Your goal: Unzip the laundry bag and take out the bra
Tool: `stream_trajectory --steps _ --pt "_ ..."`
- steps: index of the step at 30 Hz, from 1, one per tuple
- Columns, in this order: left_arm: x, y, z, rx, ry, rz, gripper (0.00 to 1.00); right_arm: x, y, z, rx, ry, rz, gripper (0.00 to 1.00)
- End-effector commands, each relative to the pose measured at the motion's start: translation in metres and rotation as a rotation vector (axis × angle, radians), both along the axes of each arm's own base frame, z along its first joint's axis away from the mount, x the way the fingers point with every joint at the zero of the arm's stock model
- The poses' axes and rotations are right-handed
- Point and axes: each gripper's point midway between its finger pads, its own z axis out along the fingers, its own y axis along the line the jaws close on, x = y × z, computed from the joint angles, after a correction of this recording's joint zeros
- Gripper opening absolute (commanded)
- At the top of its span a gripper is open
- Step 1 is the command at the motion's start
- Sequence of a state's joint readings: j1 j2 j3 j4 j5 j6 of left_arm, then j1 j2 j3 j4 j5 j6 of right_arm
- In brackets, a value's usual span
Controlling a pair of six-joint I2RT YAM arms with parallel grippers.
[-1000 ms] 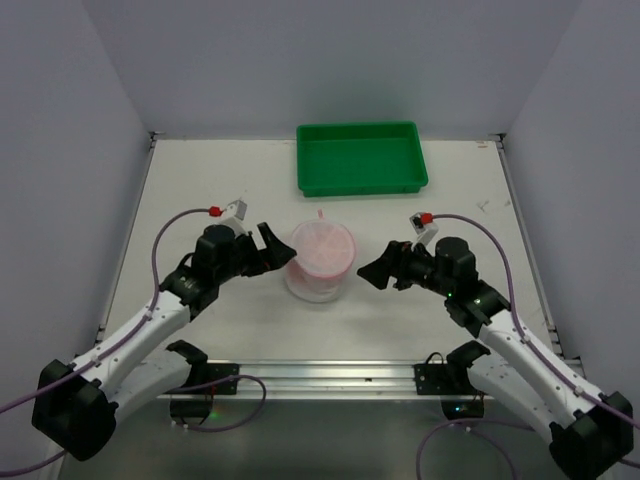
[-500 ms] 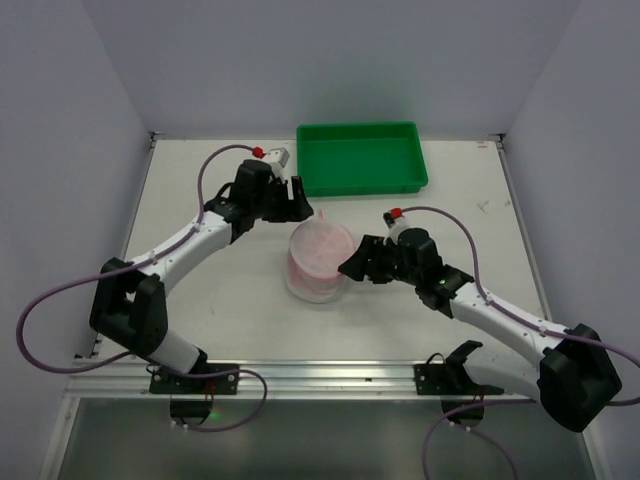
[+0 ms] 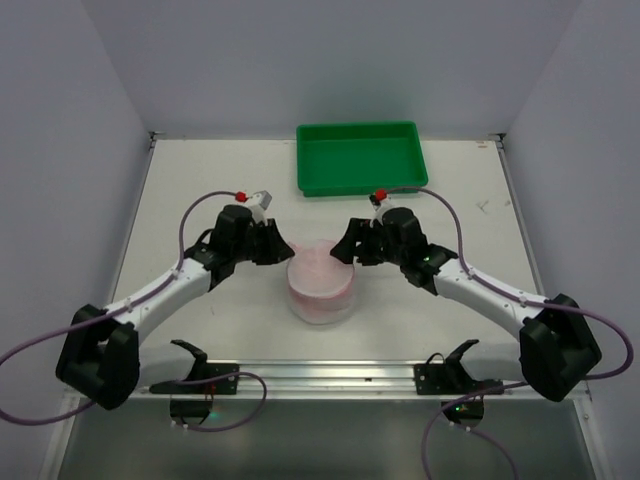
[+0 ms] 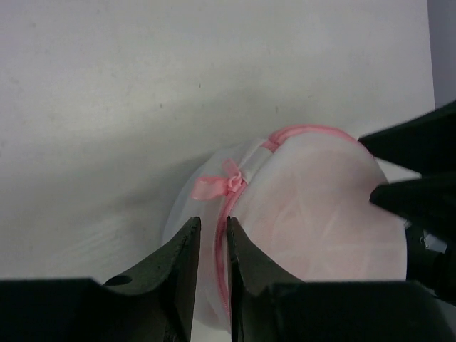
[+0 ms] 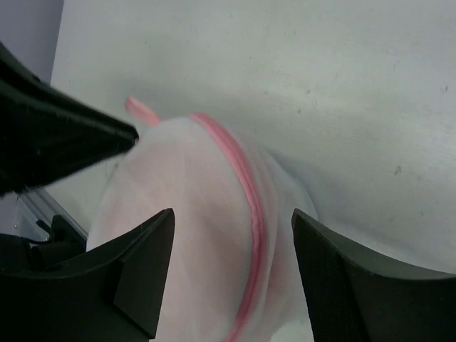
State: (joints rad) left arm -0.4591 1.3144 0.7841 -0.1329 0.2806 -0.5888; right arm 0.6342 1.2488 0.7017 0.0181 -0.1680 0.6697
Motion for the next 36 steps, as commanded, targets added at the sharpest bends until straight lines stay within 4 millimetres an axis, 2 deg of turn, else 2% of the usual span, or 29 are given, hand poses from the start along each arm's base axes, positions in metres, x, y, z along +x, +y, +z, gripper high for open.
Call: stream_trajectory --steps 1,3,4,6,7,9,10,11,13,14,15,17,18,20,21,22,23,24,25,28,30,31,32,36 --pt "-0.030 0.012 -0.009 -0.075 0.038 0.078 0.24 0.029 0.011 0.028 -0.056 -0.129 0.038 0.68" --pt "-0.048 0.013 -0.013 -0.118 0.044 0.085 0.24 0.030 0.018 0.026 -0.077 -0.121 0.096 0.68" --pt "-0.057 0.010 -0.013 -0.155 0.067 0.095 0.24 0.035 0.031 0.031 -0.062 -0.116 0.143 0.67" --pt "-0.067 0.008 -0.002 -0.216 0.041 0.095 0.26 0.038 0.040 0.032 -0.073 -0.116 0.195 0.63" --pt "-0.073 0.010 -0.006 -0.231 0.061 0.110 0.27 0.042 0.049 0.042 -0.050 -0.130 0.224 0.62" --pt "-0.077 0.011 0.006 -0.270 0.025 0.113 0.34 0.042 0.059 0.038 -0.049 -0.108 0.276 0.60" --pt "-0.079 0.011 0.008 -0.279 0.017 0.110 0.38 0.046 0.061 0.046 -0.046 -0.121 0.278 0.60" --pt "-0.078 0.013 0.013 -0.279 -0.005 0.116 0.49 0.045 0.060 0.049 -0.054 -0.122 0.279 0.61" --pt "-0.077 0.020 0.026 -0.232 -0.035 0.121 0.62 0.050 0.052 0.058 -0.078 -0.164 0.241 0.66" --pt "-0.072 0.026 0.031 -0.197 -0.058 0.143 0.73 0.050 0.047 0.063 -0.090 -0.182 0.221 0.69" --pt "-0.070 0.028 0.043 -0.167 -0.067 0.144 0.78 0.052 0.036 0.077 -0.107 -0.227 0.175 0.73" --pt "-0.063 0.033 0.052 -0.098 -0.113 0.128 0.87 0.047 0.019 0.076 -0.149 -0.230 0.133 0.80" --pt "-0.058 0.033 0.063 -0.074 -0.124 0.119 0.89 0.047 0.006 0.089 -0.159 -0.265 0.077 0.82" --pt "-0.051 0.031 0.068 -0.017 -0.159 0.072 0.91 0.035 -0.012 0.077 -0.187 -0.231 0.028 0.87" --pt "-0.044 0.027 0.074 0.000 -0.164 0.053 0.91 0.027 -0.021 0.089 -0.169 -0.257 0.004 0.88" --pt "-0.041 0.025 0.076 0.026 -0.187 0.016 0.91 0.020 -0.031 0.075 -0.191 -0.235 -0.018 0.89" --pt "-0.039 0.020 0.078 0.029 -0.189 -0.019 0.91 0.012 -0.037 0.071 -0.185 -0.212 -0.034 0.89" --pt "-0.031 0.014 0.079 0.040 -0.186 -0.038 0.91 0.002 -0.043 0.080 -0.155 -0.230 -0.045 0.90" --pt "-0.027 0.011 0.079 0.059 -0.198 -0.069 0.90 -0.007 -0.049 0.066 -0.159 -0.198 -0.049 0.90" --pt "-0.017 -0.001 0.067 0.080 -0.164 -0.148 0.89 -0.033 -0.052 0.054 -0.087 -0.130 -0.041 0.90" --pt "-0.006 -0.005 0.054 0.085 -0.145 -0.148 0.89 -0.044 -0.047 0.052 -0.005 -0.079 -0.044 0.89" --pt "-0.001 -0.006 0.051 0.074 -0.141 -0.143 0.89 -0.051 -0.045 0.042 0.018 -0.049 -0.034 0.88" --pt "0.003 -0.013 0.044 0.047 -0.131 -0.169 0.88 -0.058 -0.039 0.050 0.089 -0.037 -0.019 0.87" --pt "0.005 -0.033 0.033 -0.030 -0.061 -0.224 0.83 -0.067 -0.032 0.041 0.158 0.019 -0.011 0.85"
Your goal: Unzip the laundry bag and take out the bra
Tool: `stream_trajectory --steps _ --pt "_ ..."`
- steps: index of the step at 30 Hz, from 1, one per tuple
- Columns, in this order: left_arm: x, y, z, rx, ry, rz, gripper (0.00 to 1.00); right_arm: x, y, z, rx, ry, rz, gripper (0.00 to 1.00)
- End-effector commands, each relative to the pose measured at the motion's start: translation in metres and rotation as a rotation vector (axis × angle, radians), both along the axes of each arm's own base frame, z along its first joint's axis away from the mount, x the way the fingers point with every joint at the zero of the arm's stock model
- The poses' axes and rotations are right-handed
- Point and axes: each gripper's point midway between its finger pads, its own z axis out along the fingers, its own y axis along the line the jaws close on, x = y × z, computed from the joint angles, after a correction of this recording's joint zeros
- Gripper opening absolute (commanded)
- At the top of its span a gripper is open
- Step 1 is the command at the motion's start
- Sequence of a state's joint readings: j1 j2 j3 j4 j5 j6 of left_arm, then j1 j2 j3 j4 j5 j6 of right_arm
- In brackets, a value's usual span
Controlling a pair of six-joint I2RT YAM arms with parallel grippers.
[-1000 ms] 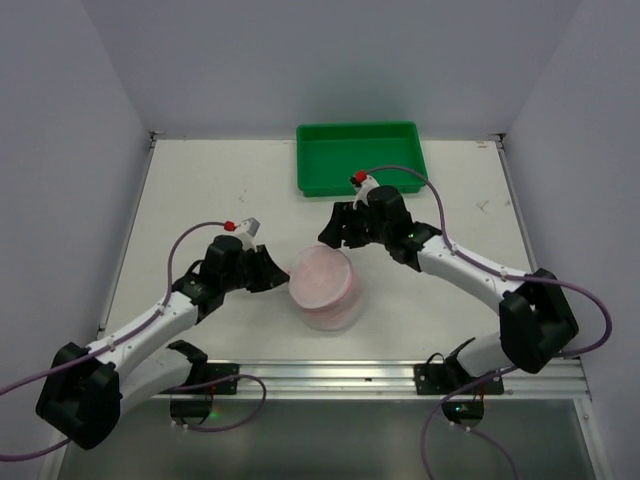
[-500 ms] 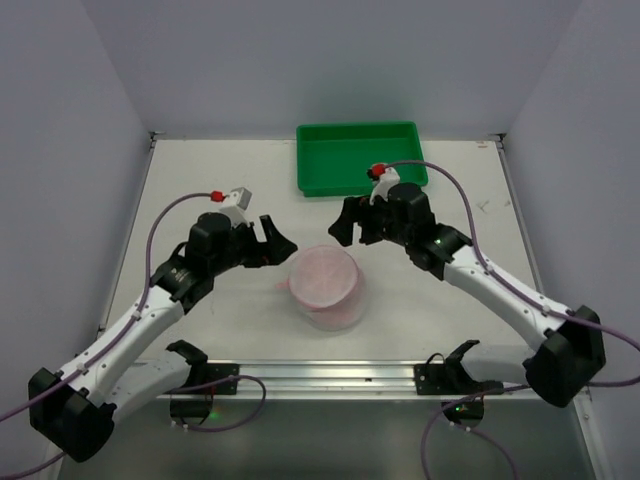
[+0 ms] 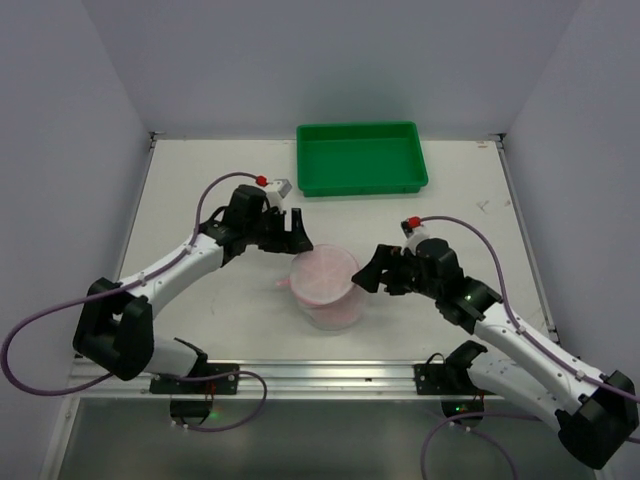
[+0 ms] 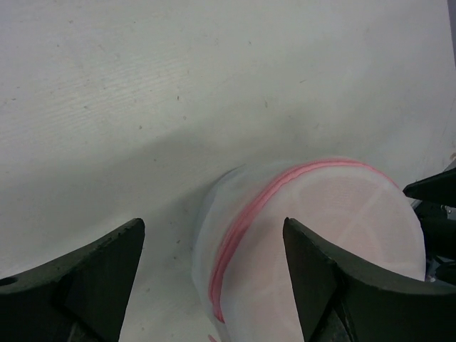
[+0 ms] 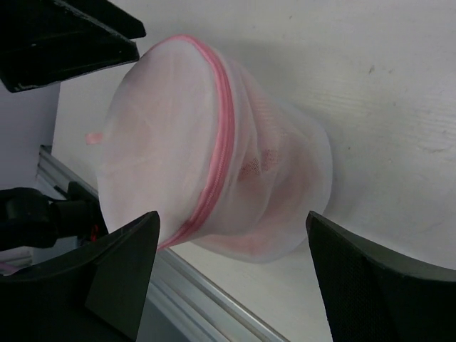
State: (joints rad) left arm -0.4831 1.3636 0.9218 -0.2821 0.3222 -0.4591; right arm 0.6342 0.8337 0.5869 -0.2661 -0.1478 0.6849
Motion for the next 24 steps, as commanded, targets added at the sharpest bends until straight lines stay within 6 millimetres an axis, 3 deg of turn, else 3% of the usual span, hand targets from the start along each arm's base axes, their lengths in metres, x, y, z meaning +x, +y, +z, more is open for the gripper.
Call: stream_trajectory --steps 1,5,9,12,18,24 --pt "0.007 -0.024 0.018 -0.116 -0.028 -0.091 0.81 -0.006 0.018 0.016 0.160 0.032 0.019 0.85" --pt "0.000 -0.027 0.017 -0.175 -0.012 -0.076 0.75 -0.010 0.030 0.011 0.219 0.060 0.062 0.85" --pt "-0.025 -0.019 0.009 -0.211 0.019 -0.055 0.71 -0.006 0.039 -0.007 0.188 0.113 0.088 0.86" --pt "-0.043 -0.010 0.006 -0.242 0.038 -0.015 0.70 0.005 0.041 -0.008 0.154 0.087 0.090 0.86" --pt "-0.065 0.000 0.006 -0.291 0.042 0.029 0.69 0.031 0.051 0.007 0.085 0.002 0.169 0.86" --pt "-0.083 -0.003 0.004 -0.343 0.090 0.019 0.68 0.052 0.050 0.009 0.016 -0.052 0.236 0.86"
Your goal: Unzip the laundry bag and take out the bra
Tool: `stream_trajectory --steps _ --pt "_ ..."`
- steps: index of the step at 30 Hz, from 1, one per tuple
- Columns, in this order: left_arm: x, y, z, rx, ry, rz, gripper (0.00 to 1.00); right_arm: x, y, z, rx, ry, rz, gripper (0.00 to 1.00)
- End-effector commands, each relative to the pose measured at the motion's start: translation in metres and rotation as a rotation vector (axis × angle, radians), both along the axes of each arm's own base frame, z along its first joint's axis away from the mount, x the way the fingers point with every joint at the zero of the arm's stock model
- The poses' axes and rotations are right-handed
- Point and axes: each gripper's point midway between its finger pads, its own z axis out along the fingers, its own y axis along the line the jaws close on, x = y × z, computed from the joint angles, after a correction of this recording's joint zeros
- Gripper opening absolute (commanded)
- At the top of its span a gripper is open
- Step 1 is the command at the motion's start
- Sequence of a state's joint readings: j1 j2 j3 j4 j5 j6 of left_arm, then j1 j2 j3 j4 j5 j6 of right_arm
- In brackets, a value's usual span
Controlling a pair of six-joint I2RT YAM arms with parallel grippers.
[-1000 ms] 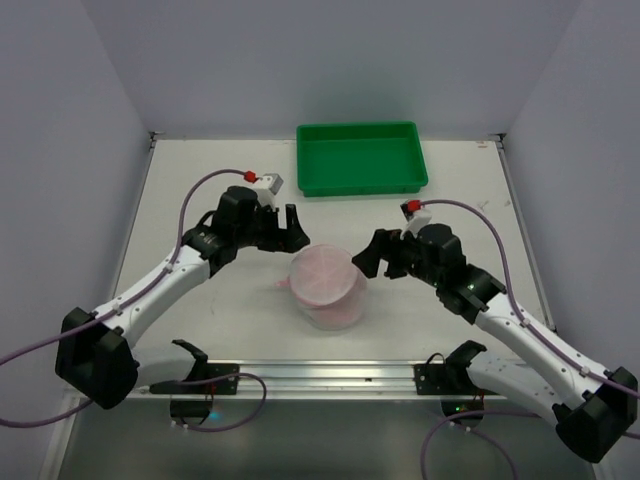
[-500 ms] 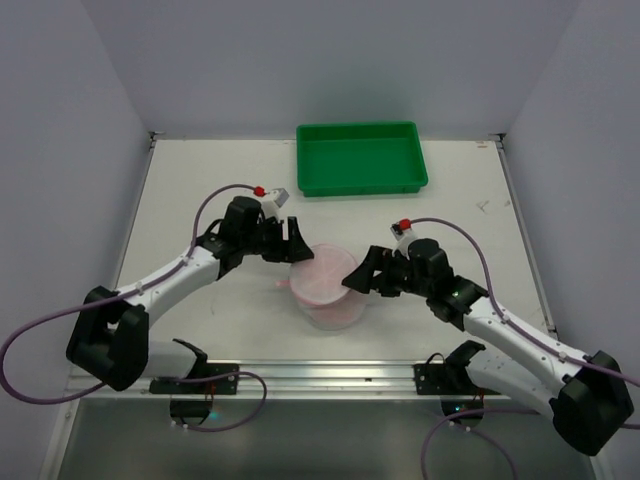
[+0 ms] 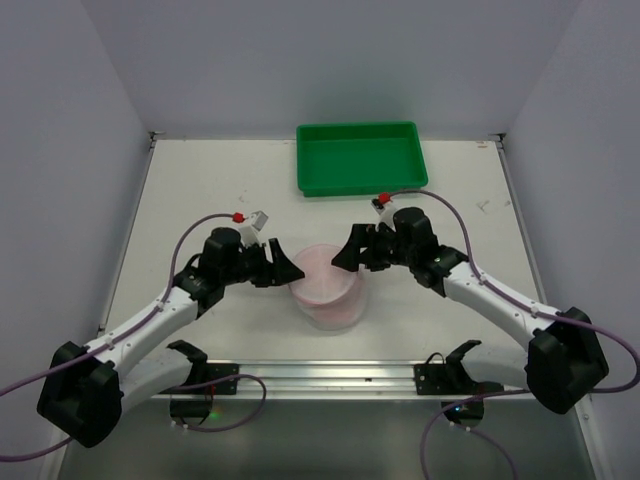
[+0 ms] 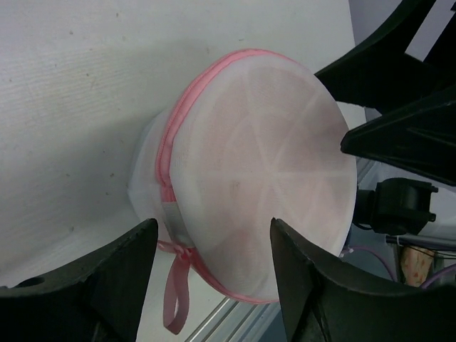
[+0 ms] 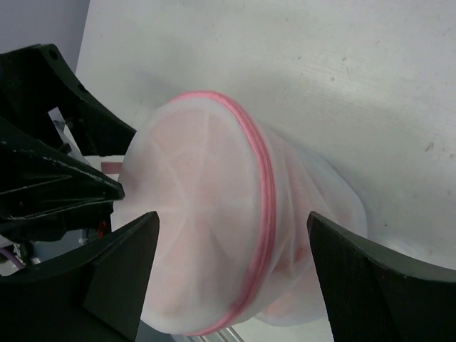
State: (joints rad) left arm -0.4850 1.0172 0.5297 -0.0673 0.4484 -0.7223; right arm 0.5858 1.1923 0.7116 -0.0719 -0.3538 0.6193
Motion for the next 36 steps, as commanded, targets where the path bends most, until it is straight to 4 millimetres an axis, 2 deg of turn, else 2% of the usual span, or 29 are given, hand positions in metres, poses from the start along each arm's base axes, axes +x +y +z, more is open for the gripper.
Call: stream_trajectory --steps 1,6,10,15,18,21,22,23,26,30,35,36 --pt "-0.010 -0.011 0.011 -0.091 0.003 -0.028 0.67 0.018 0.005 0.025 -0.004 -0.117 0.083 0.86" --pt "-0.021 -0.021 0.025 -0.165 -0.001 -0.042 0.66 0.029 0.008 0.027 -0.010 -0.130 0.127 0.86" --pt "-0.030 -0.028 0.034 -0.210 -0.012 -0.062 0.65 0.033 0.019 0.034 0.004 -0.126 0.190 0.85" --pt "-0.047 -0.040 0.028 -0.204 0.016 -0.117 0.65 0.044 0.025 0.041 0.005 -0.136 0.204 0.84" --pt "-0.053 -0.040 0.017 -0.175 0.046 -0.123 0.68 0.049 0.018 0.048 -0.009 -0.154 0.176 0.84" --pt "-0.045 -0.023 0.003 -0.077 0.058 -0.028 0.73 0.052 0.005 0.063 -0.032 -0.210 0.121 0.86" --pt "-0.032 -0.016 0.005 -0.039 0.029 0.047 0.76 0.051 0.000 0.066 -0.043 -0.222 0.106 0.86" --pt "-0.032 -0.009 0.002 -0.009 0.037 0.075 0.78 0.047 -0.005 0.074 -0.052 -0.249 0.097 0.86" --pt "-0.022 0.000 0.008 0.014 0.006 0.147 0.82 0.041 -0.019 0.077 -0.085 -0.265 0.058 0.87" --pt "-0.014 0.002 0.007 0.021 -0.002 0.190 0.83 0.025 -0.033 0.092 -0.081 -0.313 0.030 0.88" --pt "-0.001 -0.003 0.005 0.025 -0.016 0.199 0.81 0.006 -0.042 0.098 -0.061 -0.336 0.031 0.88" --pt "0.004 -0.005 0.009 0.018 -0.033 0.192 0.80 0.002 -0.042 0.096 -0.055 -0.334 0.040 0.88"
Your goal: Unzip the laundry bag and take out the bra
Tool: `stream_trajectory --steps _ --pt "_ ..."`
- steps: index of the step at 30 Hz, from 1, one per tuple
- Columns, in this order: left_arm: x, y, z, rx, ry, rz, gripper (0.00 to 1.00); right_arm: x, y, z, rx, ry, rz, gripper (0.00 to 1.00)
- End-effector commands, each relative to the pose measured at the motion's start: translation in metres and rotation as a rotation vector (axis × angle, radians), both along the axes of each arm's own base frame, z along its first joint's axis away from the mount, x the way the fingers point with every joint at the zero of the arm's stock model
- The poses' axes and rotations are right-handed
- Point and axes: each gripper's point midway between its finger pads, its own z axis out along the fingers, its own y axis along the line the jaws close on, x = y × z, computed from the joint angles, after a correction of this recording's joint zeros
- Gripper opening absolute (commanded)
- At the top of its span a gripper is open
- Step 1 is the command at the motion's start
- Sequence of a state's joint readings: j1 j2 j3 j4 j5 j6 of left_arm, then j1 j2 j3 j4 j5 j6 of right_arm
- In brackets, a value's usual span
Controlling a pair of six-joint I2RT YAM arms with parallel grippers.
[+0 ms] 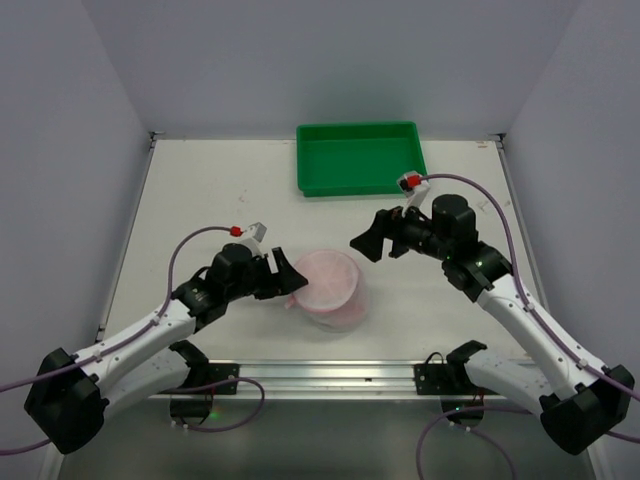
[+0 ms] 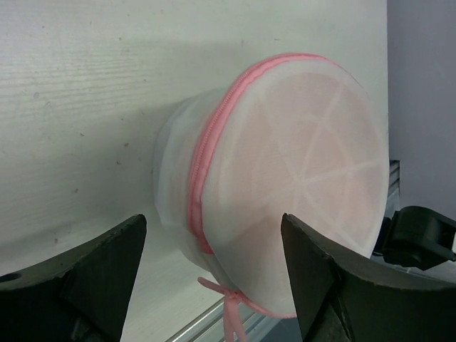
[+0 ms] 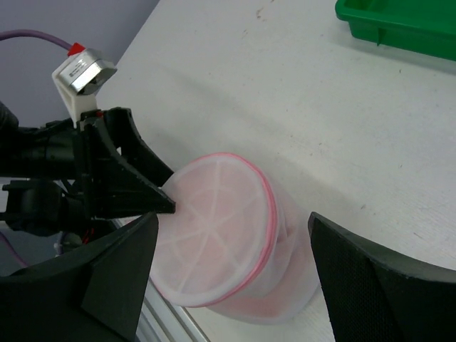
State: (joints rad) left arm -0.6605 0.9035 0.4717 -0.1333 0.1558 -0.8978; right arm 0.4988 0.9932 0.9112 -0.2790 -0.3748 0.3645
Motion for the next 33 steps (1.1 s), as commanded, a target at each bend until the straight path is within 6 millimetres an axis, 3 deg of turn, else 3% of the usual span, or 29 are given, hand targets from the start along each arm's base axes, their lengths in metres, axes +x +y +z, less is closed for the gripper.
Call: stream_trajectory --steps 1,3,4,8,12,13,14,16,19,22,27,28,29,33 --pt "0.024 -0.009 0.025 -0.026 -0.086 0.014 0.79 -0.013 -0.008 -0.003 -0.009 -0.011 0.000 0.88" --pt "0.031 -0.014 0.024 -0.003 -0.101 -0.019 0.78 -0.021 -0.008 -0.004 0.002 -0.007 0.023 0.88" --pt "0.036 -0.017 0.032 -0.005 -0.120 -0.028 0.78 -0.023 -0.008 -0.003 0.007 -0.011 0.025 0.88" --pt "0.044 -0.021 0.018 0.046 -0.076 -0.070 0.70 -0.034 -0.011 -0.003 0.015 -0.012 0.042 0.88" --pt "0.037 -0.034 0.012 0.000 -0.037 -0.134 0.39 -0.044 -0.010 -0.010 0.020 -0.007 0.084 0.87" --pt "0.034 -0.035 0.010 -0.008 -0.022 -0.141 0.21 -0.044 -0.009 -0.010 0.022 -0.013 0.091 0.86" --pt "0.035 -0.039 0.015 -0.037 -0.034 -0.149 0.11 -0.045 -0.009 -0.010 0.017 -0.013 0.094 0.86" --pt "0.036 -0.038 0.016 -0.053 -0.013 -0.118 0.00 -0.045 -0.008 -0.010 -0.002 -0.015 0.090 0.83" --pt "0.039 -0.030 0.020 -0.073 0.040 0.000 0.00 -0.044 -0.001 -0.003 -0.006 -0.033 0.091 0.76" --pt "0.053 -0.007 0.040 -0.129 -0.002 0.236 0.00 -0.046 0.013 0.010 0.051 -0.044 0.103 0.68" --pt "0.060 0.016 0.049 -0.227 0.017 0.463 0.00 -0.052 0.041 0.016 0.093 -0.062 0.069 0.64" --pt "0.062 0.021 0.048 -0.228 0.016 0.496 0.00 -0.055 0.050 0.023 0.121 -0.084 0.080 0.64" --pt "0.062 0.022 0.049 -0.235 0.018 0.512 0.00 -0.066 0.064 0.019 0.122 -0.071 0.118 0.64" --pt "0.067 0.025 0.051 -0.258 0.027 0.560 0.00 -0.069 0.099 0.009 0.101 -0.076 0.120 0.63"
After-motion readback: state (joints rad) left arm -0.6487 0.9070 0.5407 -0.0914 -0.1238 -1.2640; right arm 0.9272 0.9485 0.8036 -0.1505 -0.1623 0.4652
